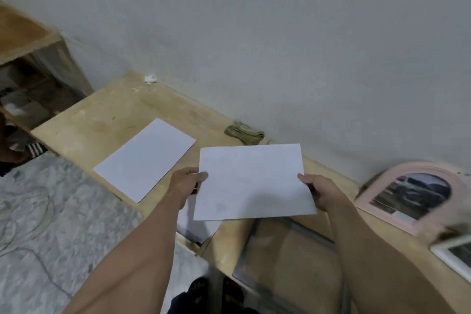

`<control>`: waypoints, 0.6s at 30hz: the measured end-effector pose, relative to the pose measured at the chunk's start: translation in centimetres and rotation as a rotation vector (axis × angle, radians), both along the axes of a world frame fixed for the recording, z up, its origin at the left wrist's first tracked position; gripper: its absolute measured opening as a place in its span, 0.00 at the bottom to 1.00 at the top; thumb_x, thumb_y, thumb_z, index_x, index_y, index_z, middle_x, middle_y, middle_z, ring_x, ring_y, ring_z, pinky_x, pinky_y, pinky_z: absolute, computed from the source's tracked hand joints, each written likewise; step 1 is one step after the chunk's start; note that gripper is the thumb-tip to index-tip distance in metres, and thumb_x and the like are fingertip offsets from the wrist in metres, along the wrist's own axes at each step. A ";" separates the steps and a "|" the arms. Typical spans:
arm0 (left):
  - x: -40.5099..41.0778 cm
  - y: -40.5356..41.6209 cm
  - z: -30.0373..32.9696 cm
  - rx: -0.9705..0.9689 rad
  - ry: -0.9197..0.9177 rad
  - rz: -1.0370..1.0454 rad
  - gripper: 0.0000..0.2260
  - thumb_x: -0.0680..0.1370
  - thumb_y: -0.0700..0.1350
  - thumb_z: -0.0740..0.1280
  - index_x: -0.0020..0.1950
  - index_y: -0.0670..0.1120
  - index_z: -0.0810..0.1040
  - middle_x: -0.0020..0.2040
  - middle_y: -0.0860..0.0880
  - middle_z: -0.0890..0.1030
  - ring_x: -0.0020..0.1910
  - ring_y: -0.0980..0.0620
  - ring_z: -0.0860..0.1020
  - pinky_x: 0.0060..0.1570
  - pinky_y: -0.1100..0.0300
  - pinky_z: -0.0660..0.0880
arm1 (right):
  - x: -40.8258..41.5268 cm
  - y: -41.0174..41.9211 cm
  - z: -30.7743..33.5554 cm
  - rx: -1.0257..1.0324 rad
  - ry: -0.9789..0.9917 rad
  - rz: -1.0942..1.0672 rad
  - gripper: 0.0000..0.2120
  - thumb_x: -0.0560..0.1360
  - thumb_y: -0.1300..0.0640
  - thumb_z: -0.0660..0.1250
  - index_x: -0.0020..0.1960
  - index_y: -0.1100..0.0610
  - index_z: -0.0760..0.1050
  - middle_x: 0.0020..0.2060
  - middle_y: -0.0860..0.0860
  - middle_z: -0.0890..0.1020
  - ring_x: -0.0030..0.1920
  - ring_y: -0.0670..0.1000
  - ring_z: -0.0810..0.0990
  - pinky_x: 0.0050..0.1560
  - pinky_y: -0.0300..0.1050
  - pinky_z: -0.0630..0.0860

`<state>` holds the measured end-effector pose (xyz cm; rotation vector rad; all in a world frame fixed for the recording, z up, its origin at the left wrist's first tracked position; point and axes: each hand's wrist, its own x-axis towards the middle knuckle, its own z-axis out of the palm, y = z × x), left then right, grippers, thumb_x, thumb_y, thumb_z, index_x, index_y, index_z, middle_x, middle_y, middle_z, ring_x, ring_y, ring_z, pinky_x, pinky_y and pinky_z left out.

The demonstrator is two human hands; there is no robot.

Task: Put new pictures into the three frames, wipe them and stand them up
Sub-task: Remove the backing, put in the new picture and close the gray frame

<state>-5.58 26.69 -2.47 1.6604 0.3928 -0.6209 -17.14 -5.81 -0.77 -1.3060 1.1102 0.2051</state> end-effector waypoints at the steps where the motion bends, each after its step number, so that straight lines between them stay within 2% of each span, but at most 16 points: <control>1: -0.3 -1.4 -0.2 -0.014 0.026 -0.088 0.05 0.75 0.34 0.72 0.49 0.39 0.81 0.45 0.42 0.85 0.40 0.44 0.83 0.40 0.57 0.79 | -2.3 -0.8 -0.3 0.012 0.014 -0.062 0.15 0.72 0.61 0.72 0.55 0.69 0.78 0.51 0.61 0.83 0.53 0.62 0.82 0.59 0.58 0.77; 5: -2.2 -5.9 -2.0 0.042 0.061 -0.329 0.04 0.75 0.32 0.70 0.48 0.37 0.82 0.48 0.38 0.85 0.42 0.42 0.83 0.41 0.56 0.79 | -11.5 -1.7 -0.8 0.048 0.125 -0.284 0.13 0.73 0.62 0.71 0.54 0.69 0.77 0.49 0.62 0.83 0.50 0.62 0.81 0.50 0.56 0.78; 7: -3.8 -7.6 -2.9 0.086 0.040 -0.429 0.03 0.73 0.33 0.71 0.45 0.39 0.83 0.47 0.40 0.85 0.43 0.42 0.83 0.45 0.51 0.81 | -15.3 -0.9 -0.6 0.034 0.164 -0.347 0.10 0.74 0.63 0.70 0.51 0.69 0.77 0.47 0.61 0.83 0.46 0.61 0.81 0.44 0.54 0.78; 10: -6.2 -8.9 -4.4 0.173 0.019 -0.613 0.05 0.71 0.35 0.72 0.43 0.45 0.83 0.46 0.44 0.85 0.47 0.43 0.83 0.51 0.46 0.82 | -19.6 0.9 -1.1 -0.032 0.223 -0.452 0.03 0.73 0.66 0.69 0.44 0.67 0.77 0.41 0.59 0.82 0.39 0.57 0.79 0.35 0.48 0.73; 13: -7.9 -9.1 -5.7 0.252 0.023 -0.739 0.09 0.64 0.42 0.69 0.43 0.50 0.82 0.46 0.49 0.85 0.48 0.45 0.83 0.53 0.47 0.81 | -22.4 2.5 -2.6 -0.072 0.261 -0.529 0.02 0.72 0.69 0.70 0.45 0.66 0.79 0.41 0.59 0.81 0.36 0.56 0.79 0.33 0.46 0.72; 15: -8.5 -9.2 -6.6 0.265 0.034 -0.771 0.12 0.61 0.45 0.67 0.42 0.52 0.82 0.46 0.51 0.85 0.48 0.46 0.82 0.54 0.47 0.81 | -23.5 3.1 -3.8 -0.097 0.277 -0.570 0.02 0.72 0.69 0.69 0.45 0.67 0.79 0.37 0.59 0.80 0.33 0.56 0.77 0.34 0.45 0.71; 16: -8.7 -9.4 -7.0 0.270 0.038 -0.772 0.12 0.61 0.45 0.67 0.42 0.52 0.82 0.46 0.51 0.85 0.48 0.46 0.83 0.54 0.47 0.81 | -23.9 3.3 -4.3 -0.107 0.275 -0.592 0.01 0.72 0.69 0.69 0.43 0.67 0.79 0.35 0.59 0.79 0.33 0.56 0.76 0.35 0.46 0.71; 18: -9.2 -9.7 -7.3 0.272 0.053 -0.740 0.12 0.61 0.45 0.67 0.42 0.50 0.84 0.44 0.51 0.85 0.46 0.47 0.83 0.53 0.48 0.81 | -24.1 3.2 -5.3 -0.139 0.286 -0.607 0.05 0.72 0.68 0.69 0.37 0.66 0.77 0.35 0.60 0.79 0.35 0.57 0.76 0.38 0.48 0.70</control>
